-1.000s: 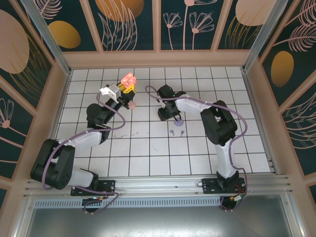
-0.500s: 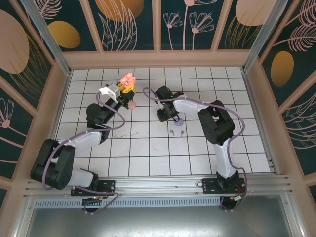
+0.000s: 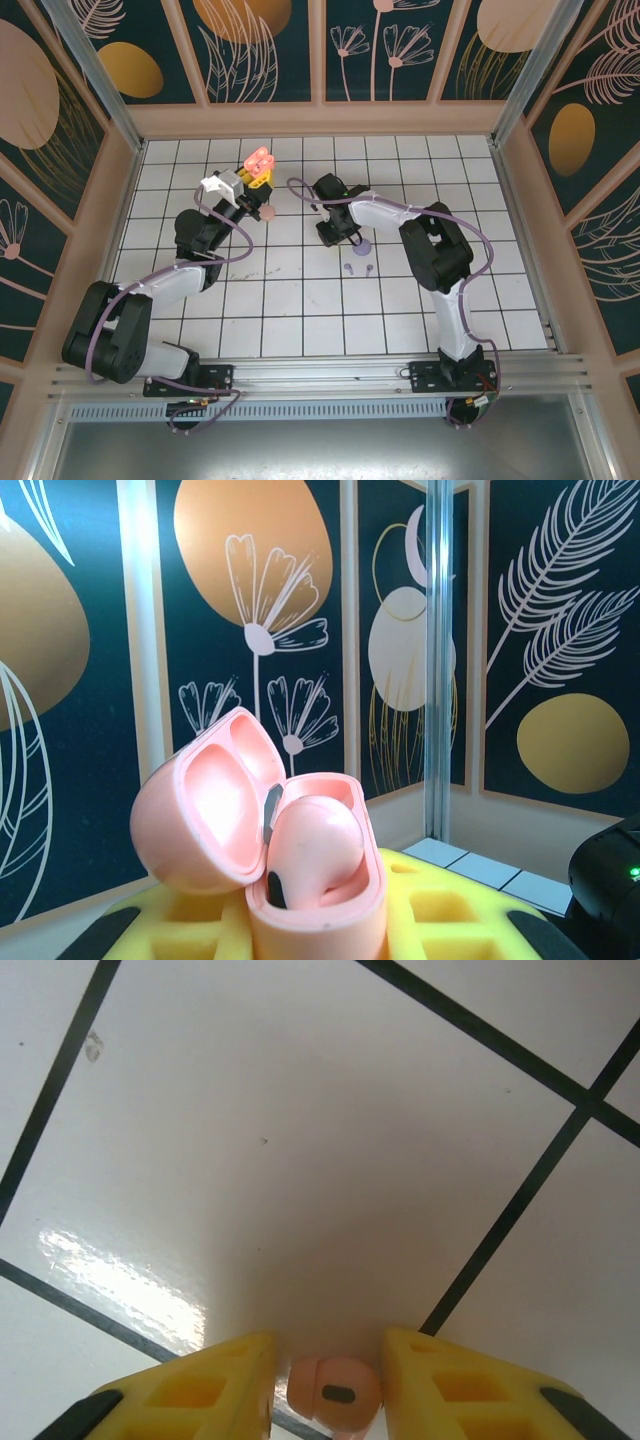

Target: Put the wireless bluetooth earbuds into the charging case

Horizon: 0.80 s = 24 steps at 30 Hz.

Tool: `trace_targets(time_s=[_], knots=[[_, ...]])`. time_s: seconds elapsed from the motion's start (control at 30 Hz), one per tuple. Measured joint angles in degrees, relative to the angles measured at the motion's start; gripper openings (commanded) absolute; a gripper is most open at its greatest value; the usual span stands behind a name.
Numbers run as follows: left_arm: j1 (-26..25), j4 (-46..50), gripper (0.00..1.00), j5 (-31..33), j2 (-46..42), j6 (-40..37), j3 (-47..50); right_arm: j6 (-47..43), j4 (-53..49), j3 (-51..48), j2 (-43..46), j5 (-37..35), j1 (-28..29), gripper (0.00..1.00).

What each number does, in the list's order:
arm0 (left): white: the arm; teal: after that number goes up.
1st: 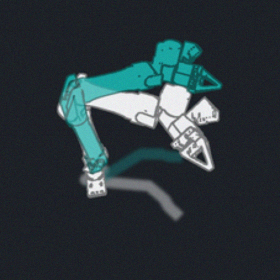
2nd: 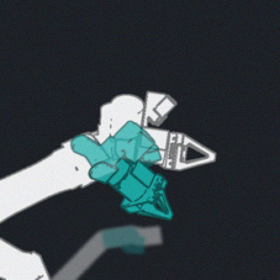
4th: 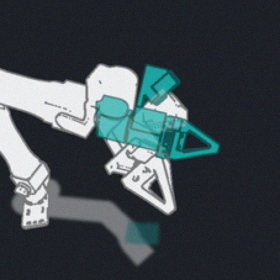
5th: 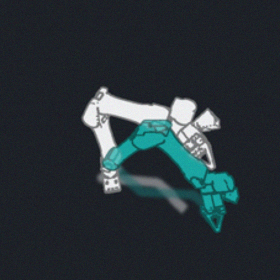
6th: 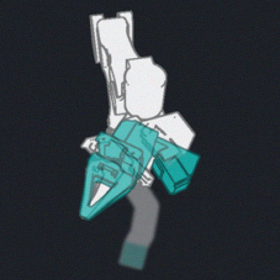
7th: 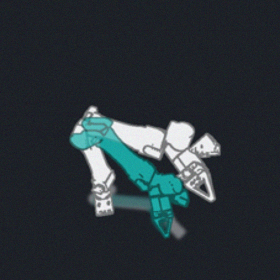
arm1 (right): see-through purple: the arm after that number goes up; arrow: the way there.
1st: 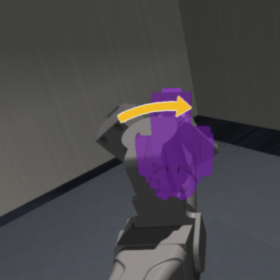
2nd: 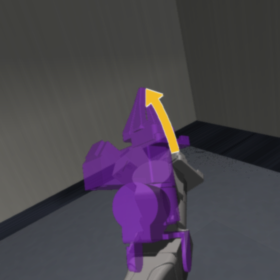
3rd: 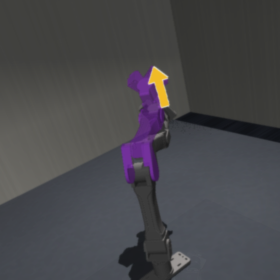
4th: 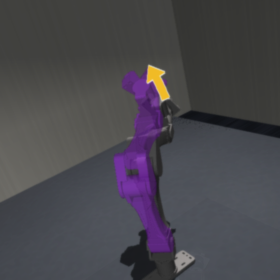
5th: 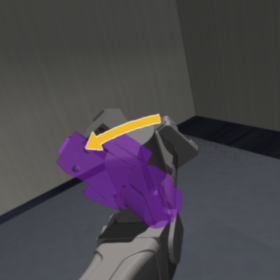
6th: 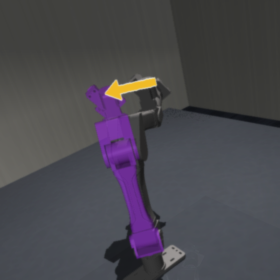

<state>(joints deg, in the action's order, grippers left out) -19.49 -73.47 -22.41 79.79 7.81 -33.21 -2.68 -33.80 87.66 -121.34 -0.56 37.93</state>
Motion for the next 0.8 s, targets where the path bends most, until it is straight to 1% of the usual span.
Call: trace_targets(time_s=[0.03,0.13,0.2,0.37,0.67,0.8], knots=[[0.0,0.0,0.00,0.0,0.0,0.0,0.0,0.0,0.0,0.0,0.0,0.2,-0.1,0.29],[0.0,0.0,0.00,0.0,0.0,0.0,0.0,0.0,-0.1,0.1,0.0,0.7,-0.3,0.29],[0.0,0.0,0.00,0.0,0.0,0.0,0.0,0.0,-0.1,0.1,0.0,0.9,-0.4,0.26],[0.0,0.1,0.00,0.0,0.0,0.0,-0.3,0.0,-0.1,0.1,0.0,1.1,-0.5,0.23],[0.0,0.5,0.00,-0.7,0.3,0.2,-1.3,0.3,-0.1,0.0,0.5,0.5,-0.9,0.23],[0.0,0.8,0.00,-1.1,0.3,0.2,-1.8,1.2,-0.1,-0.3,2.9,0.3,-1.5,0.23]])
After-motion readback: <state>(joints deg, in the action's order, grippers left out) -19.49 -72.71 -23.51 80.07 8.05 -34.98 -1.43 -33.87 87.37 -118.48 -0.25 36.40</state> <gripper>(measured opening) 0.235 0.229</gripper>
